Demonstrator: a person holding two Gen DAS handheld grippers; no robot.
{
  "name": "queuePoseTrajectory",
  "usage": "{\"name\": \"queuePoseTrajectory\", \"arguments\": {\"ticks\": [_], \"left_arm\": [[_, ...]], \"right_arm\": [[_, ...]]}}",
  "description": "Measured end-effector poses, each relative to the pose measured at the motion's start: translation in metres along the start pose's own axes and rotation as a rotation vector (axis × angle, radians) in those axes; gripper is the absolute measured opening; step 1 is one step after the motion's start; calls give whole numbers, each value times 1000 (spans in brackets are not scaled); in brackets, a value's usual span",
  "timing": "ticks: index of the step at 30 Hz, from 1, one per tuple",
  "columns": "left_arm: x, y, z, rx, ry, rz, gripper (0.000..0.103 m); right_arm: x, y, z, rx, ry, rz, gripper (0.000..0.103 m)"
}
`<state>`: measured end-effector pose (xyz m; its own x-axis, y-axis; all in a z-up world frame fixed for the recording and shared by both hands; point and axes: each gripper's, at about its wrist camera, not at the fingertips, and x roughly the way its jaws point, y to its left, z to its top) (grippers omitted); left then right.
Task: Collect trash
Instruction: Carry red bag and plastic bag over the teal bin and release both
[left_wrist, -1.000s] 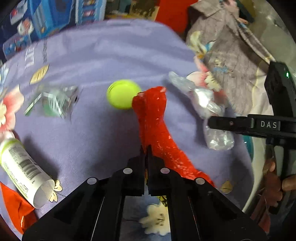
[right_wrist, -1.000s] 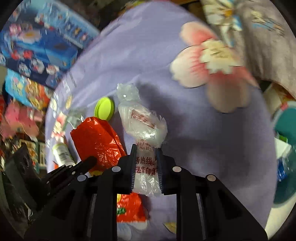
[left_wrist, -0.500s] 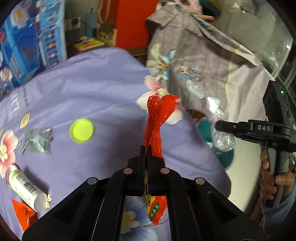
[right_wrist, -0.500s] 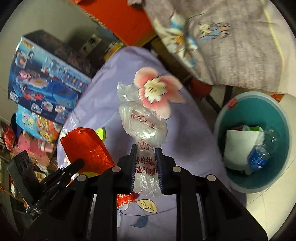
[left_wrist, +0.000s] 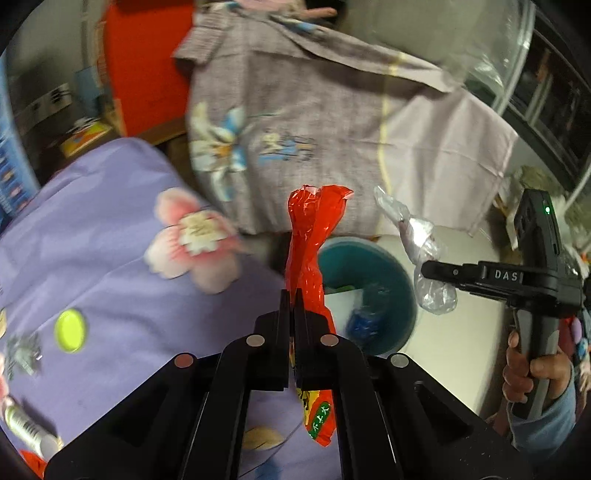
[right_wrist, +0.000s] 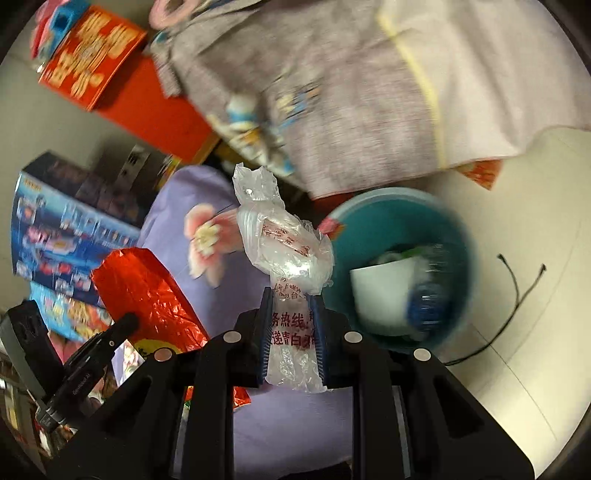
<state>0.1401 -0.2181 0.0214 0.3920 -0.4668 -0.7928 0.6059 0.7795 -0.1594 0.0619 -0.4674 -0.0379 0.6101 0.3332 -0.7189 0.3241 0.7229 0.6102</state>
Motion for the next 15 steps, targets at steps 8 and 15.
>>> {"name": "queuePoseTrajectory", "arguments": {"ticks": [8, 15], "left_arm": [[63, -41, 19, 35, 73, -51, 2], [113, -62, 27, 60, 141, -76, 2]], "right_arm": [[-6, -44, 10, 67, -3, -28, 19], [6, -65, 17, 101, 28, -46, 19]]}}
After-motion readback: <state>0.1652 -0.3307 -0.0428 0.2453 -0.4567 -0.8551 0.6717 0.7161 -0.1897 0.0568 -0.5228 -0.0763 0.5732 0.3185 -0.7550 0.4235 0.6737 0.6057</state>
